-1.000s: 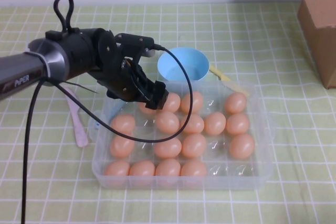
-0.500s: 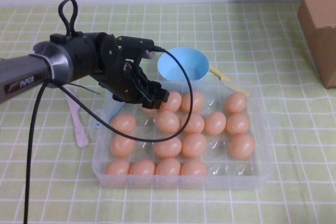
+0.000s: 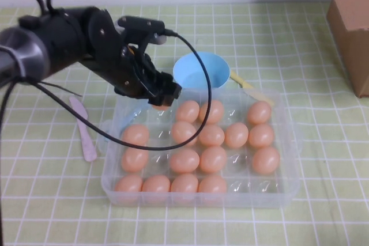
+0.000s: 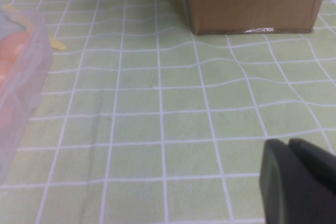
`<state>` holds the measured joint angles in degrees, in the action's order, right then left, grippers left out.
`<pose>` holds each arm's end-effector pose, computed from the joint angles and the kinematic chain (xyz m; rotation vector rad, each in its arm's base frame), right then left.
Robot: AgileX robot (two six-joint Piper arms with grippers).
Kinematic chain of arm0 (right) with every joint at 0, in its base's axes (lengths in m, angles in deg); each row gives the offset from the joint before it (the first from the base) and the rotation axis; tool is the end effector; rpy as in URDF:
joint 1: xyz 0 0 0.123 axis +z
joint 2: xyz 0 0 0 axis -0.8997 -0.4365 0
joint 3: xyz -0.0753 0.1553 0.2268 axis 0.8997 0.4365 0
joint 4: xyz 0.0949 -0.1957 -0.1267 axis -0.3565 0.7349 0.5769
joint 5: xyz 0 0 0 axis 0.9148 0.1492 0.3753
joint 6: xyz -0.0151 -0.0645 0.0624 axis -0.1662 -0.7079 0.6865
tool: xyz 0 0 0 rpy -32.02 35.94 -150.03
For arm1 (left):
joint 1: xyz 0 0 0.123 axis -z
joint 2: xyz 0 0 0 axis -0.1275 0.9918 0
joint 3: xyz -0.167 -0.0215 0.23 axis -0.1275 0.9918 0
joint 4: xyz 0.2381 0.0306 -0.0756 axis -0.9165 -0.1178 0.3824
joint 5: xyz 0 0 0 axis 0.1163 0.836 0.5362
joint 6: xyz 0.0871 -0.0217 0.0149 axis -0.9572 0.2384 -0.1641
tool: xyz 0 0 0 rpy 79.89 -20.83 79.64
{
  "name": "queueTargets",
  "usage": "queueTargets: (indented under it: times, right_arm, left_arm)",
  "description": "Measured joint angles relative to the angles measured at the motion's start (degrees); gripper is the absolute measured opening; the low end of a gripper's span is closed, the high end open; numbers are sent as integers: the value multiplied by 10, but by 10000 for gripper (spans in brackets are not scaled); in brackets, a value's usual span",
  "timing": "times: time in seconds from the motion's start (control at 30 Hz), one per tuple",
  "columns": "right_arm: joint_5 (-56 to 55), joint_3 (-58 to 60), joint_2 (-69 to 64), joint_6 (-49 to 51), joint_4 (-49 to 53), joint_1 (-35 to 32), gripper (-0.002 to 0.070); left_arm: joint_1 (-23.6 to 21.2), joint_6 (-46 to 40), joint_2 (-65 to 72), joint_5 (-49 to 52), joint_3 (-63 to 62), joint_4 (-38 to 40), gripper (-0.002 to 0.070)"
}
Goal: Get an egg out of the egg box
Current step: Pick up the egg from the plastic box, then place the egg in the bowl
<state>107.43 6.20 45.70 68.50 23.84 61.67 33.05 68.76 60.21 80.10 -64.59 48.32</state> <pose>0.0526 -0.0003 0.1720 0.0981 1.8625 0.0456 0.3607 -0.1889 0.2489 0.6341 2.5538 -0.3534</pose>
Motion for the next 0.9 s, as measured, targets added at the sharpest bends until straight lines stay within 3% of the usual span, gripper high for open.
queueTargets:
  times: [0.2,0.63,0.9]
  right_arm:
    - [0,0,0,0,0,0,-18]
    - [0,0,0,0,0,0,-18]
    - [0,0,0,0,0,0,-18]
  left_arm:
    - [16,-24,-62,-17,0,1,372]
    - [27,-55,43,-285,0,16,372]
    - [28,-55,116,-299,-59,37,372]
